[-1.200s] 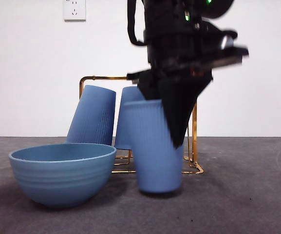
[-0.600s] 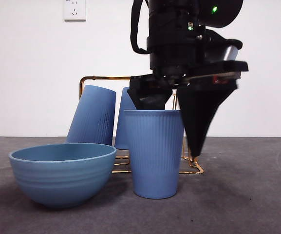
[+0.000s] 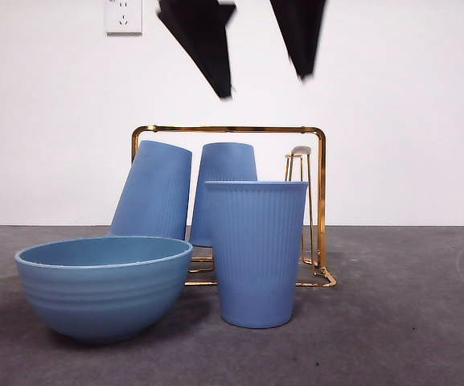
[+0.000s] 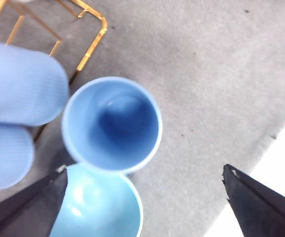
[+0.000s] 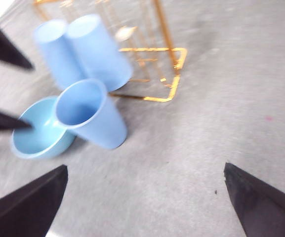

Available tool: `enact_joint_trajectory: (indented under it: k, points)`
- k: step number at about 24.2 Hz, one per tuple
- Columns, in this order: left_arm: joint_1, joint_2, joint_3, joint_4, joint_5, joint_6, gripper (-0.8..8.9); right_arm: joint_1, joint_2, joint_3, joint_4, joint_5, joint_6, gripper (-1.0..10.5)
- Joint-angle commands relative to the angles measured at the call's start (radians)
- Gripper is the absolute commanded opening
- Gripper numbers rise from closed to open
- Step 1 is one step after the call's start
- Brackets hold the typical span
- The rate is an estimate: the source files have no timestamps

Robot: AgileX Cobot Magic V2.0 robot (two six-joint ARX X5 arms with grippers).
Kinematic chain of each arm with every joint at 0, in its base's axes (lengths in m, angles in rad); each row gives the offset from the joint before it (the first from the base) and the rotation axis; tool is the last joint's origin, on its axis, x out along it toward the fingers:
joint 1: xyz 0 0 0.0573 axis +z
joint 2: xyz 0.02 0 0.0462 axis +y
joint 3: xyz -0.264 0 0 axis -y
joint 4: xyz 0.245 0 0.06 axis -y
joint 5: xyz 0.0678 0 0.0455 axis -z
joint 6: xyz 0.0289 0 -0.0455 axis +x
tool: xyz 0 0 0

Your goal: Right arm lift cup from the cupboard, then place it on the right of the bowl

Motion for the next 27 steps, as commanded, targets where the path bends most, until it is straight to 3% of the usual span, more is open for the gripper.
enact_joint_trajectory:
  k: [1, 4, 9, 14, 17, 20, 24, 25, 26, 27]
  points:
    - [0.004, -0.069, -0.038, 0.008, -0.005, -0.012, 5.00, 0.006, 0.002, 0.010, 0.006, -0.009, -0.069, 5.1]
    - [0.022, -0.196, -0.166, 0.037, -0.005, -0.017, 5.00, 0.006, 0.002, 0.010, 0.010, -0.008, -0.119, 5.1]
    - [0.098, -0.473, -0.430, 0.126, -0.005, -0.087, 5.00, 0.006, 0.002, 0.010, 0.012, -0.017, -0.117, 5.1]
    - [0.213, -0.859, -0.757, 0.349, -0.005, -0.101, 5.00, 0.006, 0.002, 0.010, 0.014, -0.021, -0.118, 5.1]
    - [0.248, -1.059, -0.917, 0.414, -0.005, -0.156, 4.99, 0.006, 0.002, 0.010, 0.015, -0.021, -0.125, 5.1]
    - [0.263, -1.182, -1.005, 0.408, -0.006, -0.259, 4.95, 0.006, 0.002, 0.010, 0.020, -0.045, -0.126, 5.1]
    - [0.262, -1.260, -1.020, 0.387, -0.006, -0.304, 4.95, 0.006, 0.002, 0.010, 0.021, -0.065, -0.132, 5.1]
    - [0.262, -1.272, -1.020, 0.382, -0.006, -0.304, 4.71, 0.006, 0.002, 0.010, 0.021, -0.066, -0.132, 5.1]
    - [0.262, -1.278, -1.020, 0.378, -0.006, -0.303, 3.26, 0.006, 0.002, 0.010, 0.020, -0.070, -0.132, 4.8]
    - [0.262, -1.282, -1.020, 0.373, -0.006, -0.294, 0.22, 0.006, 0.002, 0.010, 0.019, -0.077, -0.131, 2.4]
